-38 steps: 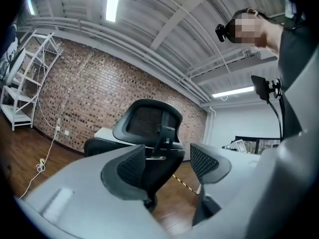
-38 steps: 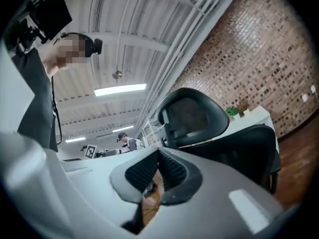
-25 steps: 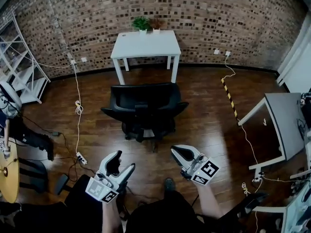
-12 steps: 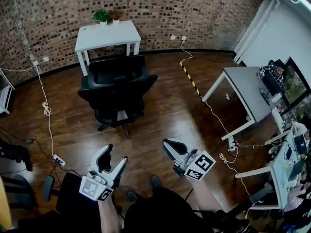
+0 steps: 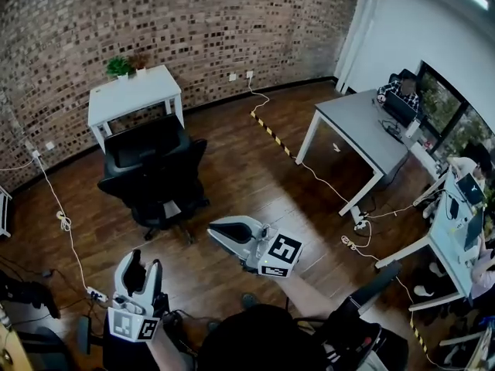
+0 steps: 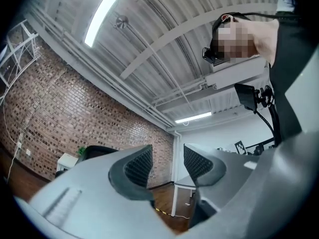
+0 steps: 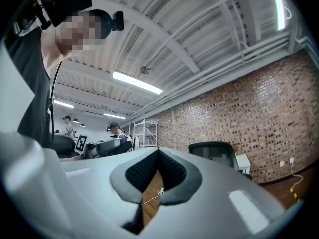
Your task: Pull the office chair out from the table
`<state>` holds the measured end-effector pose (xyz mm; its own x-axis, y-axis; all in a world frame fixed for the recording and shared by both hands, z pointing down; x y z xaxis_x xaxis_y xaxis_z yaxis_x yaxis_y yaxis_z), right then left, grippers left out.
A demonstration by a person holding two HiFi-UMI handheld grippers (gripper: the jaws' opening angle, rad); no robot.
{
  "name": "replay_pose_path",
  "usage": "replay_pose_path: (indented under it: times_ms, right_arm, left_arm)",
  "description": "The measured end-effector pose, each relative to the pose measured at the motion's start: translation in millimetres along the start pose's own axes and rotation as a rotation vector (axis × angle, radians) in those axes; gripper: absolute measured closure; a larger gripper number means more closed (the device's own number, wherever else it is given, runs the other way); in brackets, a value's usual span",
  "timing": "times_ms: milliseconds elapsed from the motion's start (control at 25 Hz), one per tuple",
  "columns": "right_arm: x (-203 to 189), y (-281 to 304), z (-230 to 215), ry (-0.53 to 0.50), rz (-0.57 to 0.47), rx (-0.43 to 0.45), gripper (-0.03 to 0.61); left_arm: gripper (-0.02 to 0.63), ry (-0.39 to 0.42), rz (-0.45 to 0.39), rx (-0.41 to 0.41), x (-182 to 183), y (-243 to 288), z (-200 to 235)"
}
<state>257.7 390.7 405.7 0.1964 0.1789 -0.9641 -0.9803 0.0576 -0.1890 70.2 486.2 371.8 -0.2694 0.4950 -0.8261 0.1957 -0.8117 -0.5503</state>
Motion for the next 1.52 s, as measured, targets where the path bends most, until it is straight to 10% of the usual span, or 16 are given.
replay_pose_path:
  times_ms: [1520]
  right_arm:
    - [36.7, -130.2, -89.6, -0.047, -0.136, 0.084, 0.578]
  left_arm:
    - [0.356, 0.143, 0.063, 0.023, -56.1, 109.2, -109.8]
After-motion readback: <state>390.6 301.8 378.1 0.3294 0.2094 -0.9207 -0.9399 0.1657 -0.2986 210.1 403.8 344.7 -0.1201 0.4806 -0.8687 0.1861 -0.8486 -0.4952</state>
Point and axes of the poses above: the fingertips, and each gripper's own axes: y forward along the fingers, z to its left, x out of its top, the point moved 4 cm from there along -y, backward along the fingers, and after that the axes turned 11 degrees about x, right-handed, at the moved point
